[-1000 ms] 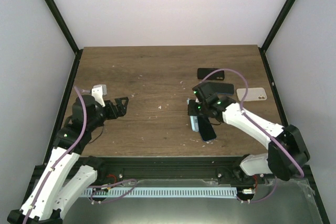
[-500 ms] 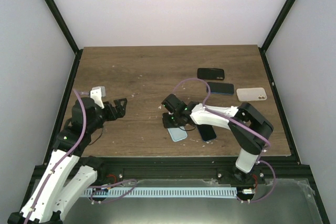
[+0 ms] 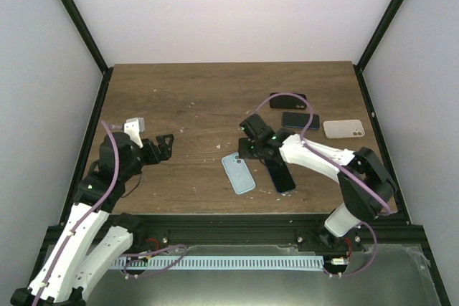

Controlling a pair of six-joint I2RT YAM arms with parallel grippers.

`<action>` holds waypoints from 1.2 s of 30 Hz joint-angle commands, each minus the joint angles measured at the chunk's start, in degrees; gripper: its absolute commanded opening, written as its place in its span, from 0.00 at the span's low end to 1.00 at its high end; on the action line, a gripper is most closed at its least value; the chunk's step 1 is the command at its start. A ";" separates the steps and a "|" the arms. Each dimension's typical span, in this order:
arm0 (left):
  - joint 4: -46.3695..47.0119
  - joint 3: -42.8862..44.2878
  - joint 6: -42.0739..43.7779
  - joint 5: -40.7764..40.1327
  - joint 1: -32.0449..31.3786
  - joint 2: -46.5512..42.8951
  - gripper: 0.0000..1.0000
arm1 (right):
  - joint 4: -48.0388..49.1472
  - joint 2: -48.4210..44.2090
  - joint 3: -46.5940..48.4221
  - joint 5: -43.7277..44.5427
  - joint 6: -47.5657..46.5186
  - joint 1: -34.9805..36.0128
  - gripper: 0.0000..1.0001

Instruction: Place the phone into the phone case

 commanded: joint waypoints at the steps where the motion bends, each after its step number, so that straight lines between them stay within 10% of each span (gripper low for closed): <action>1: 0.44 0.40 1.79 -0.07 -0.20 -0.19 0.99 | -6.12 -1.26 0.91 6.33 -2.28 -3.07 0.62; 10: -0.48 0.32 2.48 -0.25 -0.20 -1.24 0.99 | -10.70 -4.50 -5.27 4.02 -2.75 -7.16 0.97; 36: -3.46 1.69 3.07 -2.46 -0.20 -3.70 0.99 | 6.22 2.04 -8.61 -12.01 -9.33 -11.45 0.97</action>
